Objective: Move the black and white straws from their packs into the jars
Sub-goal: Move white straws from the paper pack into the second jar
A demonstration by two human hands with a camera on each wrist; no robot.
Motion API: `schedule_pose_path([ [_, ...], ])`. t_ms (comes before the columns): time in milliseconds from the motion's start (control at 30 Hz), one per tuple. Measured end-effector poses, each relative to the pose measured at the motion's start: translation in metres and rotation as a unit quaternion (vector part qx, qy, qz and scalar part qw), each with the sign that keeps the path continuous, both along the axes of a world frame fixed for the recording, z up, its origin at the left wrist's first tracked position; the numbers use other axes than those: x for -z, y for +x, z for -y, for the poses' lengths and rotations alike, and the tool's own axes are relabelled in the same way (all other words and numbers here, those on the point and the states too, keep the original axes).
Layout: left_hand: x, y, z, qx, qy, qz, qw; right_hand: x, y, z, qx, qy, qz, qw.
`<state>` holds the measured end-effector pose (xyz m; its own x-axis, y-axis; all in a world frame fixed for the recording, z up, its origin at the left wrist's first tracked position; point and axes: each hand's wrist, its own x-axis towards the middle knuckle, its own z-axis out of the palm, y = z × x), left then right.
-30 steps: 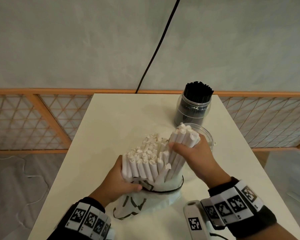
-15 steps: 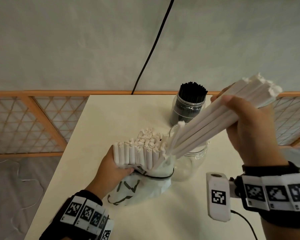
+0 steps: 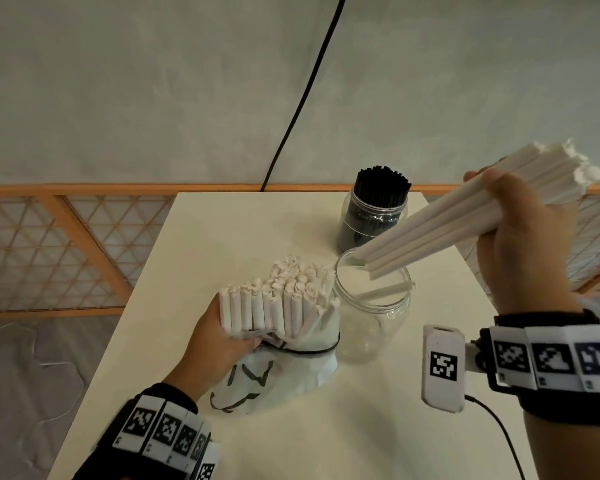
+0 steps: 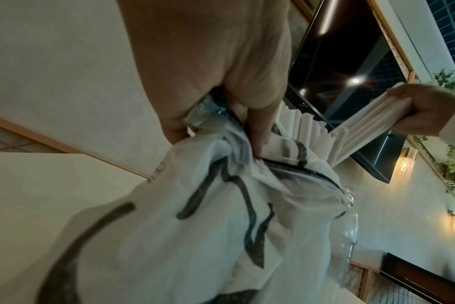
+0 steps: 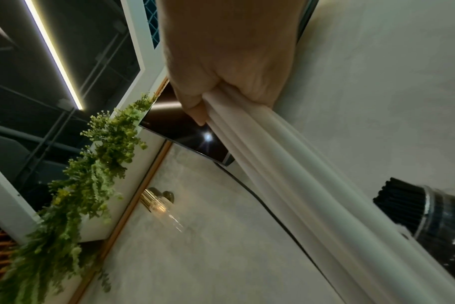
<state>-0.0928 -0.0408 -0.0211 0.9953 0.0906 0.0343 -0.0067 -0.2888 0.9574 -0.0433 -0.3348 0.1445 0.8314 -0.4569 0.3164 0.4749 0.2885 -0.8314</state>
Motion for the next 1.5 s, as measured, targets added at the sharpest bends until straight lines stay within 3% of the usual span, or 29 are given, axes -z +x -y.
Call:
schedule_pose_path([
  [267, -0.005, -0.002, 0.005, -0.009, -0.012, -0.009, 1.000, 0.066, 0.021, -0.007, 0.020, -0.044, -0.180, 0.982],
  [467, -0.006, -0.004, 0.001, -0.013, -0.007, -0.011, 1.000, 0.106, 0.018, -0.005, -0.035, -0.231, -0.252, 0.939],
  [600, -0.005, -0.004, 0.002, -0.021, -0.007, -0.011, 1.000, 0.114, 0.016, 0.002, -0.002, -0.259, -0.284, 0.923],
  [667, -0.004, -0.004, 0.003, -0.020, -0.005, -0.010, 1.000, 0.109, 0.010, 0.000, 0.071, -0.298, -0.249, 0.919],
  [767, -0.002, -0.004, 0.003, -0.014, -0.006, -0.013, 1.000, 0.098, -0.011, -0.020, 0.152, -0.404, -0.050, 0.901],
  [833, -0.001, -0.004, 0.002, -0.018, -0.002, -0.015, 1.000, 0.102, -0.025, -0.037, 0.088, -0.466, 0.031, 0.880],
  [867, -0.001, -0.004, 0.002, -0.021, -0.003, -0.015, 1.000, 0.107, -0.031, -0.045, 0.021, -0.477, 0.014, 0.879],
  [967, -0.004, -0.005, 0.003, -0.018, -0.003, -0.012, 1.000, 0.124, -0.039, -0.061, -0.200, -0.440, -0.160, 0.861],
  [1033, -0.005, -0.006, 0.004, -0.011, -0.006, -0.012, 1.000, 0.133, -0.040, -0.068, -0.253, -0.434, -0.215, 0.837],
  [1167, -0.005, -0.008, 0.005, 0.009, -0.012, -0.021, 1.000, 0.135, -0.032, -0.081, -0.285, -0.410, -0.194, 0.844],
  [1500, -0.013, -0.006, 0.010, 0.032, 0.017, -0.015, 0.999, 0.141, -0.031, -0.088, -0.264, -0.379, -0.206, 0.863],
])
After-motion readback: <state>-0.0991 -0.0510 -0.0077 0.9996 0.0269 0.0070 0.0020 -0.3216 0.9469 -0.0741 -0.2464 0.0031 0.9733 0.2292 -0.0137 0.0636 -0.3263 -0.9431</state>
